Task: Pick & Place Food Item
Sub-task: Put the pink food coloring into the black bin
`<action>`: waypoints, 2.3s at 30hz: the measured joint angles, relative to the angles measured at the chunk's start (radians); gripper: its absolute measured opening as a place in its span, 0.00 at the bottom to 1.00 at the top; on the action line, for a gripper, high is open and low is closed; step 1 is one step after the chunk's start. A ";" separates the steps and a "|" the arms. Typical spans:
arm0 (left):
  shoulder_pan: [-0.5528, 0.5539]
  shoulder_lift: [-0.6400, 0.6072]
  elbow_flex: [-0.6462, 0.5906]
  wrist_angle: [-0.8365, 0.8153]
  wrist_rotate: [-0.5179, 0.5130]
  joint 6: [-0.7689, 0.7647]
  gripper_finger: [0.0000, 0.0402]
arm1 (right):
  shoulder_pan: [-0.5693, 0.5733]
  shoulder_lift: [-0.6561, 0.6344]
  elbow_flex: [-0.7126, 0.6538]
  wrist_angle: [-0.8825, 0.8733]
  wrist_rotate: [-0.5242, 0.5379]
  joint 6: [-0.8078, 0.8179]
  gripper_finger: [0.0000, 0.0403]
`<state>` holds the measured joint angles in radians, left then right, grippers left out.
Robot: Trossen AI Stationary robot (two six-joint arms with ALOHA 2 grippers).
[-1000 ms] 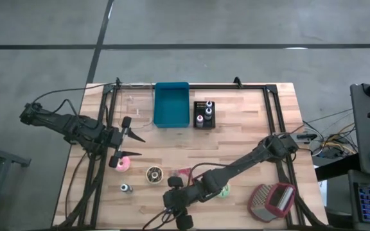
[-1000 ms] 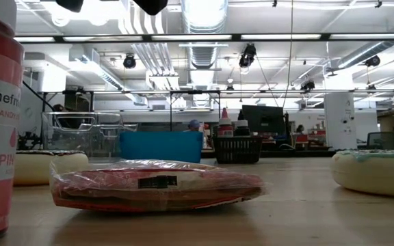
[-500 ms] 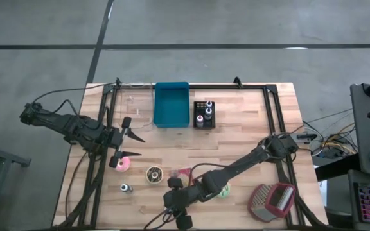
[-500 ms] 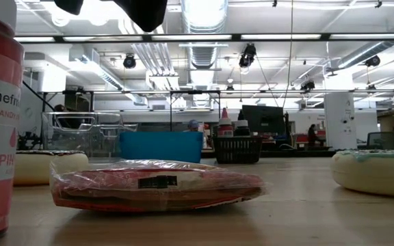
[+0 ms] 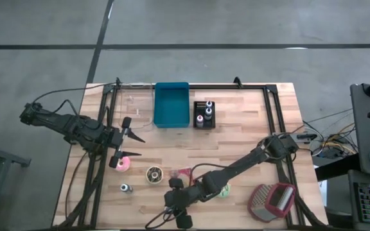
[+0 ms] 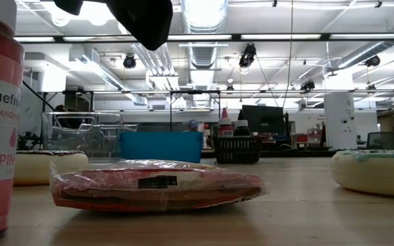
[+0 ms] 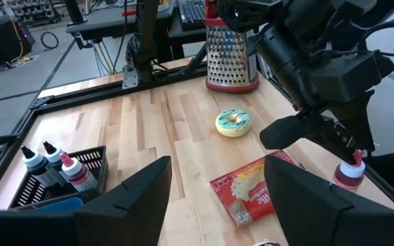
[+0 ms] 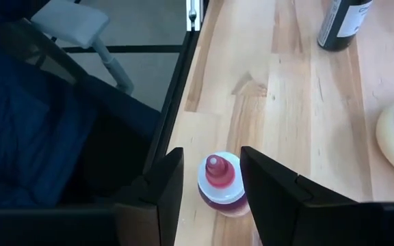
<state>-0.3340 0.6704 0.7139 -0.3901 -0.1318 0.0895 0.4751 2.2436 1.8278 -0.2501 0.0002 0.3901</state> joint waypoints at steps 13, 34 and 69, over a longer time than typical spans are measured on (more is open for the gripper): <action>0.000 0.001 0.000 -0.003 0.000 -0.011 0.59 | 0.000 0.000 0.000 0.001 0.000 0.001 0.30; 0.000 0.001 0.000 -0.008 0.000 -0.011 0.59 | -0.002 0.000 0.000 0.001 0.003 -0.034 0.07; 0.000 0.001 0.000 -0.014 -0.001 -0.011 0.59 | -0.009 -0.056 0.074 -0.245 0.131 -0.119 0.03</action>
<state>-0.3344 0.6712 0.7139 -0.4037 -0.1327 0.0788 0.4666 2.1872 1.9022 -0.4952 0.1315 0.2713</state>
